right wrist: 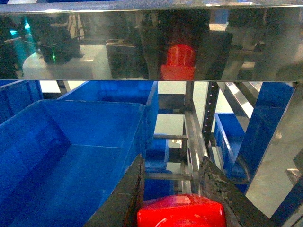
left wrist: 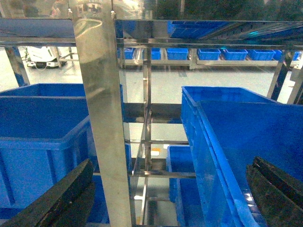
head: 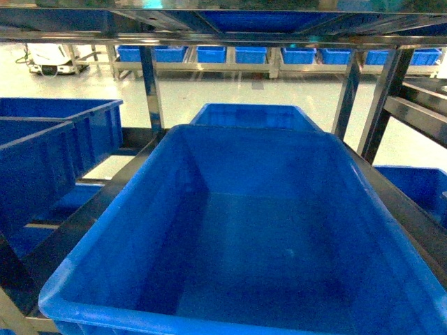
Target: Pick red block from blue box to shelf
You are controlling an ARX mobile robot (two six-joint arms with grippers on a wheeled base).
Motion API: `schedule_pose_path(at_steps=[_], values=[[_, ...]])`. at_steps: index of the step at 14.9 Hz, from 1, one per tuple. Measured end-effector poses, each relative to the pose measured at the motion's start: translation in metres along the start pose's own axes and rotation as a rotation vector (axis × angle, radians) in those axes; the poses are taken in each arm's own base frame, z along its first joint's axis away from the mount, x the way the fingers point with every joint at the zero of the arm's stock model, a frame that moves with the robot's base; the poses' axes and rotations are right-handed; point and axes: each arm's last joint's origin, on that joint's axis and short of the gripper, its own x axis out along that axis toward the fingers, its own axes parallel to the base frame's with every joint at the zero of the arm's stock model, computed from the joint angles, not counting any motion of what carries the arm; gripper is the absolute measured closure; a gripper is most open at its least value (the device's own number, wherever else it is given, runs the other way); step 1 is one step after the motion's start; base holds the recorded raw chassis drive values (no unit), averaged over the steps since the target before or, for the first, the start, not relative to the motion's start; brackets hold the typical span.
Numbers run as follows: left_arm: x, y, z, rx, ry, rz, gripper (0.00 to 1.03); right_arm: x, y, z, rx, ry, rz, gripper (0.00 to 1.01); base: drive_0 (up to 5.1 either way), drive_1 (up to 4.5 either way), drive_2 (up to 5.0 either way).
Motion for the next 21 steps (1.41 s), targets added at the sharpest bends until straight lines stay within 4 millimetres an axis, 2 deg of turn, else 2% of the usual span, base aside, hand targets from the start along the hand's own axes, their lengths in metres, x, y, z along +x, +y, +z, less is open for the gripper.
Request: schedule_pose_path(at_steps=[21], values=[[0.0, 0.0, 0.0, 0.0, 0.0, 0.0, 0.05, 0.0, 0.0001, -0.0006, 0.001, 0.009, 0.002, 0.73, 0.0, 0.0, 0.0]])
